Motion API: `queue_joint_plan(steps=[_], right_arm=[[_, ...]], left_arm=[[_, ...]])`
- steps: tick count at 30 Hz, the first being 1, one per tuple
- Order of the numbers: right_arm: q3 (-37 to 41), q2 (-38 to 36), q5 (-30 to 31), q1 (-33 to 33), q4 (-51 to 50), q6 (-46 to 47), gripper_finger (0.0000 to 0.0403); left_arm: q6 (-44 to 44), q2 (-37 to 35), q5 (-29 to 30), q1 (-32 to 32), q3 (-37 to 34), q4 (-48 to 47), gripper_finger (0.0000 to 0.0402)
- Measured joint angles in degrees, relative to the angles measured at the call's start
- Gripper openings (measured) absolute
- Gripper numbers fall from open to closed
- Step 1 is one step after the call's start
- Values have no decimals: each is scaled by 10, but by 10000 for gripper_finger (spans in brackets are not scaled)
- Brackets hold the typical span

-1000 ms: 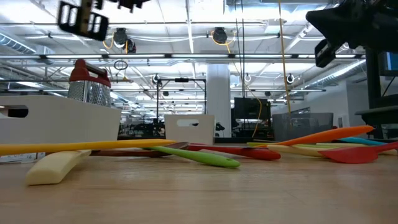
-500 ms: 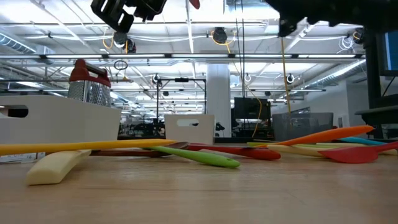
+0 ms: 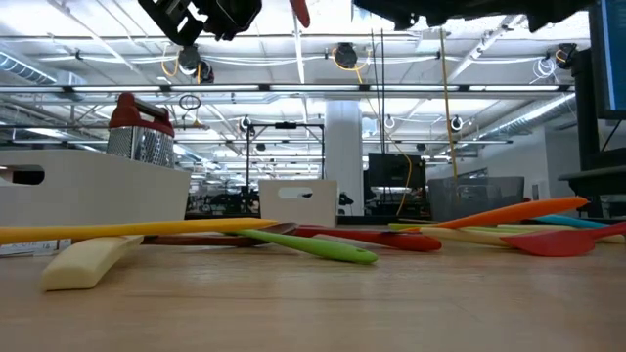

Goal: Pick & Place Kitchen Items
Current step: Put the pink spatula into the black bin

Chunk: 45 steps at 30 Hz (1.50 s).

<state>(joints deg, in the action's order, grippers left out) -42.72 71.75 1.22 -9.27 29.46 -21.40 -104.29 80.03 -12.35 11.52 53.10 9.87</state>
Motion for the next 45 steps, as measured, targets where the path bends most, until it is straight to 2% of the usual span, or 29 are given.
queue_joint_plan(steps=[5, 9, 12, 17, 26, 34, 42, 45], right_arm=[[-63, 39, 61, -14, -67, -51, 160], [-105, 74, 67, -26, -118, -79, 175], [-119, 92, 73, -33, -128, -83, 183], [-139, 116, 122, -40, -131, -110, 190], [-175, 163, 121, -40, -162, -114, 193], [-181, 163, 120, -40, -155, -113, 196], [-181, 163, 106, -39, -161, -108, 196], [-181, 163, 107, -35, -165, -106, 196]], left_arm=[[-33, 0, -1, -6, 0, -12, 25], [-43, 0, -1, -14, 0, -13, 25], [-44, 0, -1, -17, 0, -16, 25], [-52, 0, -1, -17, 0, -36, 25], [-66, 0, -2, -17, 0, -60, 25], [-66, 0, 5, -19, 0, -76, 25], [-75, 13, 8, -19, 0, -62, 25], [-82, 30, -1, -19, 0, -28, 25]])
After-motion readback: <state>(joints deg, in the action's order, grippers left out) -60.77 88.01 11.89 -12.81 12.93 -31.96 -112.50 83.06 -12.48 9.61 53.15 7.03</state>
